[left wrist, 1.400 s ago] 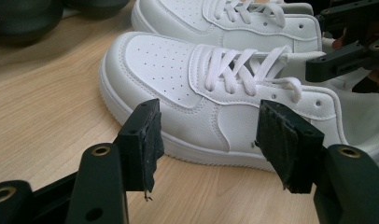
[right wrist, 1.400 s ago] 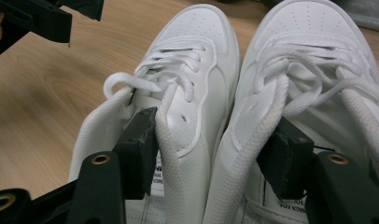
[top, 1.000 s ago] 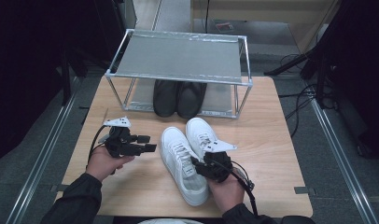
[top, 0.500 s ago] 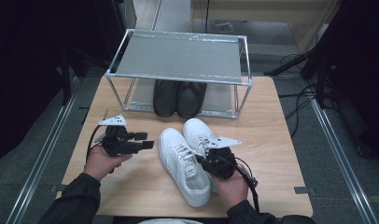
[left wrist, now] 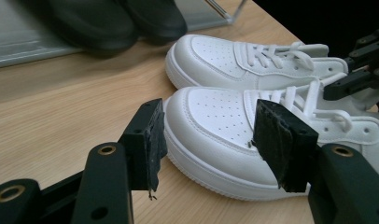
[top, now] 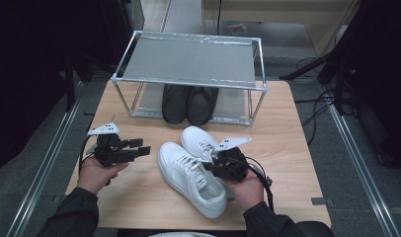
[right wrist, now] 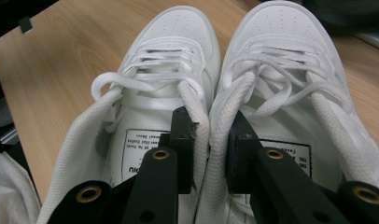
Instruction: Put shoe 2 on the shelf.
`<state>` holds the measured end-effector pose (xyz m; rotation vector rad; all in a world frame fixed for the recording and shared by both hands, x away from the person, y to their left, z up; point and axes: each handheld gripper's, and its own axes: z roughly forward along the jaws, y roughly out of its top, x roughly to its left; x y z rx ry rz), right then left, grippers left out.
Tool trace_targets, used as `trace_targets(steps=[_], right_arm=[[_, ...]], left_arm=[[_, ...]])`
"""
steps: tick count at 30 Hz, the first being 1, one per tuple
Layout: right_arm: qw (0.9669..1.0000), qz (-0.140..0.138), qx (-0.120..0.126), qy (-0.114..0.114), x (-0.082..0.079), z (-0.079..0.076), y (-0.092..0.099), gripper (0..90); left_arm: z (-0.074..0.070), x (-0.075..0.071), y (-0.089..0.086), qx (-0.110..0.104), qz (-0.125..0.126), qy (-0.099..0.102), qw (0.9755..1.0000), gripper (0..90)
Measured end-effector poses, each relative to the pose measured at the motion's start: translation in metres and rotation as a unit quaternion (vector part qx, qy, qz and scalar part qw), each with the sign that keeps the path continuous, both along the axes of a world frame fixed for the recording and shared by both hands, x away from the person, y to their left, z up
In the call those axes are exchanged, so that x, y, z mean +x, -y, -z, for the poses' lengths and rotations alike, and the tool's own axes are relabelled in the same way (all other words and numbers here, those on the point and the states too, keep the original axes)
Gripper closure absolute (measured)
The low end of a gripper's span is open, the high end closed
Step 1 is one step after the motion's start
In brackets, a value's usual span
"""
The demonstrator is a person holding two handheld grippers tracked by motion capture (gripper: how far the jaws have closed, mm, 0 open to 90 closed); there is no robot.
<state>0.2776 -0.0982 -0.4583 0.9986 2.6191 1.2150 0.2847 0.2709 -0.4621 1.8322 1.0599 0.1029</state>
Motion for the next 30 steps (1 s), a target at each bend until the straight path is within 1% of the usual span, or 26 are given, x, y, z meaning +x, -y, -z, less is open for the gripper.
trace_targets(steps=[2, 6, 8, 11, 14, 16, 17, 19, 23, 25, 30], right_arm=[[0.9999, -0.013, 0.000, 0.001, 0.003, -0.001, -0.005, 77.4], [0.9992, -0.040, -0.002, -0.001, 0.011, -0.005, -0.013, 77.4], [0.9986, -0.053, -0.003, 0.001, 0.015, -0.007, -0.017, 77.5], [0.9980, -0.064, 0.004, -0.001, 0.021, -0.014, -0.020, 77.5], [0.9970, -0.076, 0.016, -0.003, 0.029, -0.024, -0.021, 77.5], [0.9958, -0.089, 0.021, -0.001, 0.034, -0.031, -0.022, 77.4], [0.9953, -0.094, 0.023, -0.003, 0.037, -0.035, -0.021, 77.4], [0.9944, -0.103, 0.022, -0.002, 0.042, -0.043, -0.021, 77.5], [0.9928, -0.120, 0.007, -0.002, 0.049, -0.059, -0.022, 77.5], [0.9919, -0.127, 0.005, 0.000, 0.053, -0.066, -0.022, 77.6], [0.9915, -0.128, 0.018, 0.004, 0.057, -0.082, -0.027, 77.8]], left_arm=[[0.000, -0.003, -0.006, -0.003, -0.013, -0.001, 0.9999, 44.1], [0.003, -0.008, -0.016, -0.001, -0.033, -0.007, 0.9994, 43.5], [0.004, -0.011, -0.020, 0.005, -0.038, -0.009, 0.9992, 43.4], [0.004, -0.015, -0.025, 0.010, -0.048, -0.008, 0.9988, 43.3], [0.005, -0.017, -0.029, 0.012, -0.059, -0.007, 0.9982, 43.2], [0.005, -0.018, -0.031, 0.014, -0.064, -0.009, 0.9978, 43.0], [0.005, -0.018, -0.032, 0.015, -0.066, -0.010, 0.9976, 43.0], [0.006, -0.017, -0.033, 0.013, -0.071, -0.009, 0.9974, 43.0], [0.007, -0.016, -0.036, 0.013, -0.077, -0.010, 0.9969, 43.0], [0.008, -0.015, -0.039, 0.008, -0.079, -0.012, 0.9968, 43.0], [0.009, -0.014, -0.047, -0.006, -0.094, -0.017, 0.9955, 43.0]])
